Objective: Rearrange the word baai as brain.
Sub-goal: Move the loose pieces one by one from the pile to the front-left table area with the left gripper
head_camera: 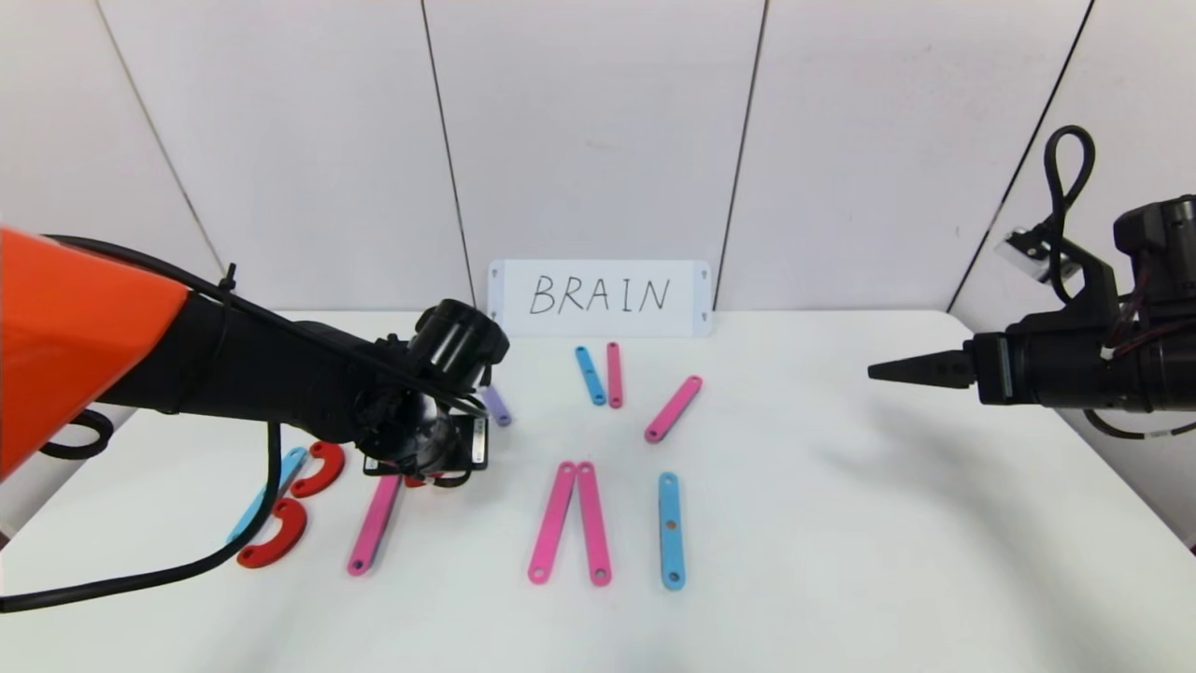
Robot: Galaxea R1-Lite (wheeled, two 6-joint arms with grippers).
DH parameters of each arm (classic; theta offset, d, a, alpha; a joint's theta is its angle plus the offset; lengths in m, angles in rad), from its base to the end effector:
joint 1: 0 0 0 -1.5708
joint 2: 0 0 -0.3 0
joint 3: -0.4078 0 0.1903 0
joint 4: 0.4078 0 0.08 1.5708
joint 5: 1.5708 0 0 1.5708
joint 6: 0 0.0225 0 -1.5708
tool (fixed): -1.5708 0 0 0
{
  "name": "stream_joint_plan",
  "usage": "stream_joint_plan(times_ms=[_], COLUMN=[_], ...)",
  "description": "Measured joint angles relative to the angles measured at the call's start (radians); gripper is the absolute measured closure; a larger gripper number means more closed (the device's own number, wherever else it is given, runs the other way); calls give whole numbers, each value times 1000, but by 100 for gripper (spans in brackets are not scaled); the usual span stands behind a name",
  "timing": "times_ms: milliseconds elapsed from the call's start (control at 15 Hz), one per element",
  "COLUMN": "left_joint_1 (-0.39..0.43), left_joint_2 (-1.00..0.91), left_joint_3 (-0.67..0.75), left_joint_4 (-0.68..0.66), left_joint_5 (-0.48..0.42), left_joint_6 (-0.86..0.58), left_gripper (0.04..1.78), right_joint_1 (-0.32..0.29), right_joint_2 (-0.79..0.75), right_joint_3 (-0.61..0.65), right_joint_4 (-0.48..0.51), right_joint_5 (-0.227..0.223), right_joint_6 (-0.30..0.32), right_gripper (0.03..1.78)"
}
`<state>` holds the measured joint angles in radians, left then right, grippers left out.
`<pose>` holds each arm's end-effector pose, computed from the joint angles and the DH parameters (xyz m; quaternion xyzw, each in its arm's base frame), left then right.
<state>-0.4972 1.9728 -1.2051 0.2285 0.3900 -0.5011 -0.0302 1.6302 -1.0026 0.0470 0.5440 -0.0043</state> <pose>0.3119 -0.1596 0.1244 -0.0188 0.4297 0.0614 0.9007 0.2813 0.0032 0.1960 0.0918 0.3169 0.2404 0.9129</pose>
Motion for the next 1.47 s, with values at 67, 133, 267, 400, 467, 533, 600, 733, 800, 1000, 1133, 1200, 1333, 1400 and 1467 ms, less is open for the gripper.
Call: stream_joint_plan(times_ms=[67,133,267,400,467,533,600,733,800,1000,1133,1200,1333,1400,1467], left_joint_1=[0,0,2,8,9,10,13,20,21,21,21,18,17,17,17], left_joint_2=[0,0,2,6,7,9,11,14,14,16,14,13,11,12,15], left_joint_3=[6,10,14,16,17,16,16,16,16,12,3,-4,-25,-40,-61], left_joint_4=[0,0,-4,-13,-15,-16,-16,-16,-16,-15,-20,-29,-30,-30,-30], left_joint_5=[-2,-3,-3,-3,-3,-4,-4,-10,-14,-15,-26,-31,-33,-33,-32], left_joint_6=[0,0,1,2,3,4,6,9,9,10,11,16,29,29,28], left_gripper=[153,153,153,153,153,152,150,137,127,79,46,34,16,11,8], right_joint_1=[0,0,0,1,1,1,1,1,2,2,3,3,3,3,3], right_joint_2=[0,0,0,0,0,0,0,0,0,0,0,0,0,0,0], right_joint_3=[0,0,1,1,1,1,1,1,1,1,1,1,1,1,1], right_joint_4=[0,0,0,0,0,0,0,0,0,0,0,0,0,0,0], right_joint_5=[0,0,0,0,0,0,0,0,0,0,0,0,0,0,0], right_joint_6=[0,0,0,0,0,0,0,0,0,0,0,0,0,0,0], right_gripper=[8,8,8,8,8,8,8,8,8,8,8,8,8,8,8])
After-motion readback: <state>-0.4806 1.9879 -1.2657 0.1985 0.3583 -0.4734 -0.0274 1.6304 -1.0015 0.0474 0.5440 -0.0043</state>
